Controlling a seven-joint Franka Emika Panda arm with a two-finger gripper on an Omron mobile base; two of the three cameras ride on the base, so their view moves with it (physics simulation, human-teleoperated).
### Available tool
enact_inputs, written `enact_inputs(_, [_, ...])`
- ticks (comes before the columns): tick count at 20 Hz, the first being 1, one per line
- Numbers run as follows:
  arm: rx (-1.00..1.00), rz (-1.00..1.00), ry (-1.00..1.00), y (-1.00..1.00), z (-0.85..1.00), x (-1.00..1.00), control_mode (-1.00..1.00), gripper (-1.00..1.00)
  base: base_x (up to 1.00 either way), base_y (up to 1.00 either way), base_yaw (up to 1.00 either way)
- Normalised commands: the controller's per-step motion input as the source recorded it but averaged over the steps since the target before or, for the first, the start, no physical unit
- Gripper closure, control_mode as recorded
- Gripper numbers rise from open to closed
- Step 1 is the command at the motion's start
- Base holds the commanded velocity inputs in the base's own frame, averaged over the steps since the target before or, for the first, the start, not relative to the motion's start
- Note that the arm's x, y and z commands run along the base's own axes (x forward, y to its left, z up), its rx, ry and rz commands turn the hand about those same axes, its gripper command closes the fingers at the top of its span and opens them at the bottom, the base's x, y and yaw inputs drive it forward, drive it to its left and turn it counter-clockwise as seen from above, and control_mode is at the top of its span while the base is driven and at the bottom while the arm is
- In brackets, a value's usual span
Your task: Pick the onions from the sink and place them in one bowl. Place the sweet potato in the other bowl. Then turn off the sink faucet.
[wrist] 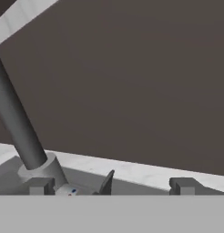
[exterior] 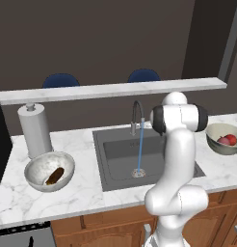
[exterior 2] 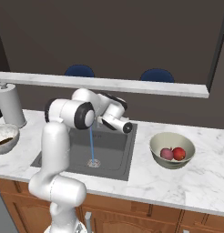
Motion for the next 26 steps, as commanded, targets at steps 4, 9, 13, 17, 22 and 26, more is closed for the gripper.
enact_inputs(4, [0.0, 0.01, 0.0, 0.0, -0.11, 0.14, -1.0, -1.0, 0.0, 0.0, 0.0])
enact_inputs(9, [0.0, 0.01, 0.0, 0.0, -0.13, 0.12, -1.0, -1.0, 0.0, 0.0, 0.0])
enact_inputs(13, [0.0, 0.01, 0.0, 0.0, -0.12, 0.13, -1.0, -1.0, 0.0, 0.0, 0.0])
enact_inputs(17, [0.0, 0.01, 0.0, 0.0, -0.08, 0.15, -1.0, -1.0, 0.0, 0.0, 0.0])
enact_inputs(22, [0.0, 0.01, 0.0, 0.0, -0.07, 0.18, -1.0, -1.0, 0.0, 0.0, 0.0])
enact_inputs(26, [0.0, 0.01, 0.0, 0.0, -0.09, 0.19, -1.0, -1.0, 0.0, 0.0, 0.0])
